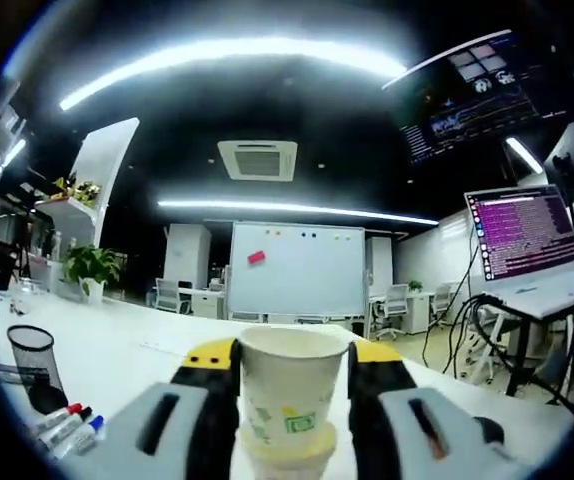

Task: Place the scattered laser pointers and whiteboard markers into the pen holder and stack the scattered paper cups together

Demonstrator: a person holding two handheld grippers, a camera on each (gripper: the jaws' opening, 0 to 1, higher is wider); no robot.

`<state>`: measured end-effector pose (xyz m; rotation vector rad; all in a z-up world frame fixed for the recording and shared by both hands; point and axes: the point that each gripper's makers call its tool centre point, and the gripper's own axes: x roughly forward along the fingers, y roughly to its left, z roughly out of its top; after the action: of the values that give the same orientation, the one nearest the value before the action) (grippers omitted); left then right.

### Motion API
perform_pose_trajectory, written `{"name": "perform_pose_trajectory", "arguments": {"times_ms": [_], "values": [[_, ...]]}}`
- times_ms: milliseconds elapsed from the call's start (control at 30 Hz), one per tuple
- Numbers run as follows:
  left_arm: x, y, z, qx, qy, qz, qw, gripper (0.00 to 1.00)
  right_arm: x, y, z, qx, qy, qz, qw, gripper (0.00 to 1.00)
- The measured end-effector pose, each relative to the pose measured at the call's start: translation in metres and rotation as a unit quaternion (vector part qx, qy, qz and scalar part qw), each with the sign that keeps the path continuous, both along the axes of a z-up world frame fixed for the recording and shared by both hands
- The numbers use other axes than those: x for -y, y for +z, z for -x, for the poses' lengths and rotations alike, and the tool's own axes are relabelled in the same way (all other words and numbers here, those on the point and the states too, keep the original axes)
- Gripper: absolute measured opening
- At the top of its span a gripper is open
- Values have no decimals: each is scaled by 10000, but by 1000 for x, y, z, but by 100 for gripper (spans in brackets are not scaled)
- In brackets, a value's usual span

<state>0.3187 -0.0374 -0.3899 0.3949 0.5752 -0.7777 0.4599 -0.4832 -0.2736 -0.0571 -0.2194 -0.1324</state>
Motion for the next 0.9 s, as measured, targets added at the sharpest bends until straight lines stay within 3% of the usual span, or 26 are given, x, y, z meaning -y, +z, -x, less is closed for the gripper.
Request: {"name": "perform_pose_trajectory", "arguments": {"times_ms": [900], "values": [[-1,-1,0,-33,-7,-33,10000,59,-2,-7,-3,-126,26,72,9999,43]]}}
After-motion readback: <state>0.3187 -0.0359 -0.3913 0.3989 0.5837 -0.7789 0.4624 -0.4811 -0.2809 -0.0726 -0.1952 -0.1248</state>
